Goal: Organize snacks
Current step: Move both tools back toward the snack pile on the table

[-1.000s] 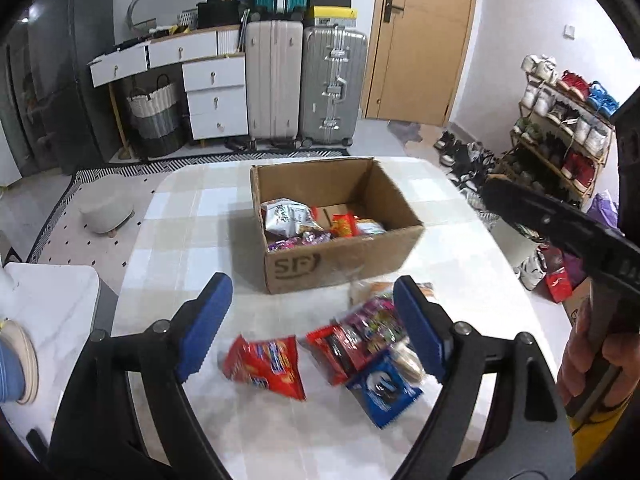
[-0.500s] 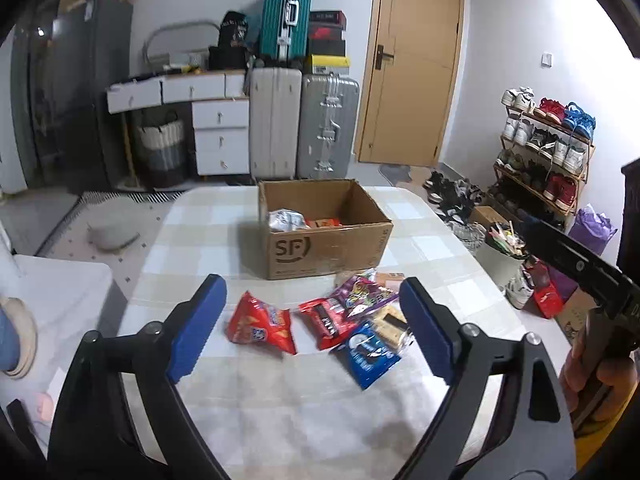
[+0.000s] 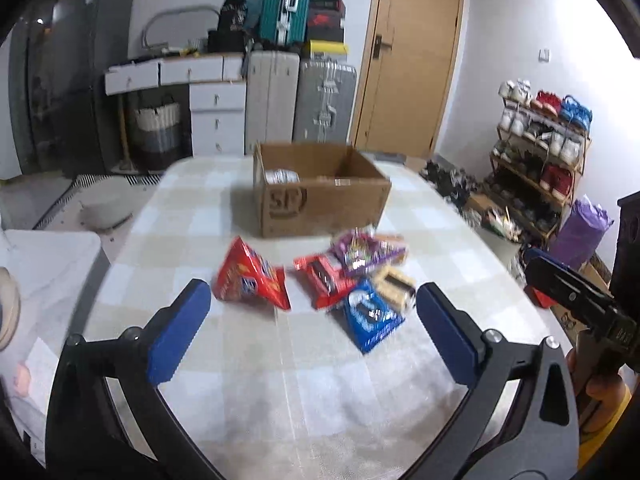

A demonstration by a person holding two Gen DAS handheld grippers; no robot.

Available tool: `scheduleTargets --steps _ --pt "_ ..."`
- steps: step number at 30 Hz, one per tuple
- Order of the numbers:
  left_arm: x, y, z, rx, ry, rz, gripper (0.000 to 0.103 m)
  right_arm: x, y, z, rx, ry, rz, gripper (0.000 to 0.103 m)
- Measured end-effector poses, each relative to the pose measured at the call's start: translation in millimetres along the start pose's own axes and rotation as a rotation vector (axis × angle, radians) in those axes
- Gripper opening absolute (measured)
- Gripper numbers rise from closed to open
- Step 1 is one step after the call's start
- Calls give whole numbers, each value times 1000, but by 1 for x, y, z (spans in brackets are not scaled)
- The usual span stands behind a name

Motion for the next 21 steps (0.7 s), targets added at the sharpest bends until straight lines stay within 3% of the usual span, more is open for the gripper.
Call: scheduleTargets --steps 17,21 --pt "-5 -48 138 244 -7 9 103 -38 -35 51 62 7 61 96" --pt "-19 -57 169 325 -39 2 103 -51 -43 61 77 6 83 96"
Point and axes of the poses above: each gripper's, at about its wrist camera, not at the fingertips, and z roughly the way its jaws point, x to its left, y to its top, the point moved 10 cm from there along z, roughly the way its jaws point, and after that the axes turned 11 degrees about -z, right-handed, at the moved point
